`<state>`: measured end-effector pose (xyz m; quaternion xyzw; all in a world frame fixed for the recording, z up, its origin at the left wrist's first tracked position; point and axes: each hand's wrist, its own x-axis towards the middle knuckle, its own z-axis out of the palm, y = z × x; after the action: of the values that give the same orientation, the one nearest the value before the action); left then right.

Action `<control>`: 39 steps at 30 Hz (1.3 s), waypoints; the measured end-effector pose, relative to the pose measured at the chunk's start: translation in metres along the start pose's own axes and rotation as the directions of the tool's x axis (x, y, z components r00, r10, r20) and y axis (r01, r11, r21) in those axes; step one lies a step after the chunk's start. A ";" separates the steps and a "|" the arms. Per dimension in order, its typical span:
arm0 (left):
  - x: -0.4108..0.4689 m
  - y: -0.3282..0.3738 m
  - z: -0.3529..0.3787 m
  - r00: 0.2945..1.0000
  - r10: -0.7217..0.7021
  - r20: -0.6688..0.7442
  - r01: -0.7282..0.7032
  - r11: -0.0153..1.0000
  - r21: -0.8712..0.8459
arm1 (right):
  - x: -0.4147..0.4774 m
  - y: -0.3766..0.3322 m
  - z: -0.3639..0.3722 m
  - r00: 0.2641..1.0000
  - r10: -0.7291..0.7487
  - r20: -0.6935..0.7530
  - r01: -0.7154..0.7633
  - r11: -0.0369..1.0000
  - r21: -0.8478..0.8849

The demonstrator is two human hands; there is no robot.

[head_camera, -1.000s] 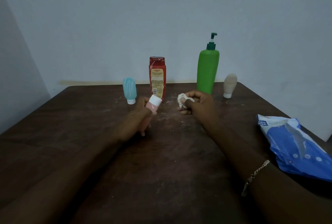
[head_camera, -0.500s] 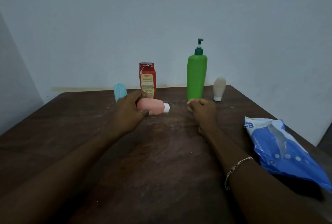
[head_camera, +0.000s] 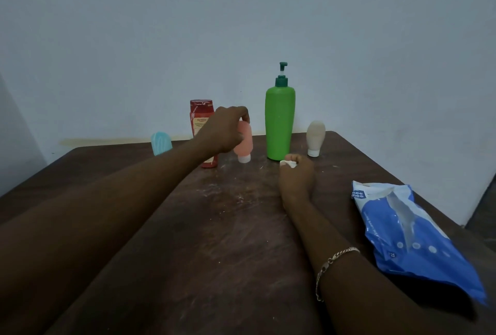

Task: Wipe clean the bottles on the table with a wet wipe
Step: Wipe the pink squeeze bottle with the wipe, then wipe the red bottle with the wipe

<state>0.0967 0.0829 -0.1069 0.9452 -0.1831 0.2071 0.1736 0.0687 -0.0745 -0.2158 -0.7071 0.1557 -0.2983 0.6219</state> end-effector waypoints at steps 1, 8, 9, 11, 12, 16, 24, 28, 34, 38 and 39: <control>0.006 -0.001 0.003 1.000 0.004 0.011 -0.005 1.000 0.015 | -0.001 -0.001 -0.001 1.000 -0.004 0.004 0.004 1.000 -0.008; 0.032 -0.006 0.028 0.998 -0.020 0.053 0.018 0.999 0.042 | -0.007 -0.004 -0.001 0.995 -0.073 0.070 0.080 0.992 -0.102; 0.034 -0.007 0.030 0.998 -0.024 0.060 0.021 0.999 0.042 | -0.007 -0.004 -0.001 0.994 -0.076 0.076 0.083 0.991 -0.104; 0.036 -0.010 0.034 0.997 -0.035 0.074 0.032 0.998 0.045 | -0.008 -0.003 0.000 0.993 -0.079 0.091 0.089 0.989 -0.114; 0.036 -0.011 0.036 0.996 -0.039 0.082 0.035 0.998 0.047 | -0.008 -0.003 0.001 0.991 -0.087 0.098 0.099 0.987 -0.125; 0.037 -0.013 0.041 0.994 -0.065 0.084 0.062 0.998 0.029 | -0.007 -0.003 0.002 0.988 -0.109 0.107 0.124 0.982 -0.143; 0.031 -0.007 0.036 0.993 -0.088 0.084 0.086 0.996 0.028 | -0.009 -0.001 0.002 0.985 -0.111 0.132 0.134 0.975 -0.177; 0.022 -0.007 0.025 1.000 0.015 -0.007 -0.014 0.995 0.098 | -0.010 -0.002 0.001 0.985 -0.101 0.138 0.123 0.979 -0.163; 0.015 -0.020 -0.023 0.977 0.092 -0.190 0.010 0.880 0.475 | -0.011 -0.005 0.000 0.985 -0.100 0.141 0.122 0.980 -0.157; 0.018 -0.044 -0.043 0.988 -0.157 0.017 0.133 0.889 0.438 | -0.010 -0.002 0.002 0.983 -0.116 0.142 0.139 0.977 -0.165; 0.016 -0.050 -0.046 0.988 -0.148 0.046 0.118 0.911 0.396 | -0.010 -0.002 0.002 0.983 -0.114 0.144 0.136 0.978 -0.157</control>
<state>0.1162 0.1406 -0.0731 0.9781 -0.0797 0.1917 -0.0124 0.0622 -0.0665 -0.2164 -0.7835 0.0929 -0.2744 0.5497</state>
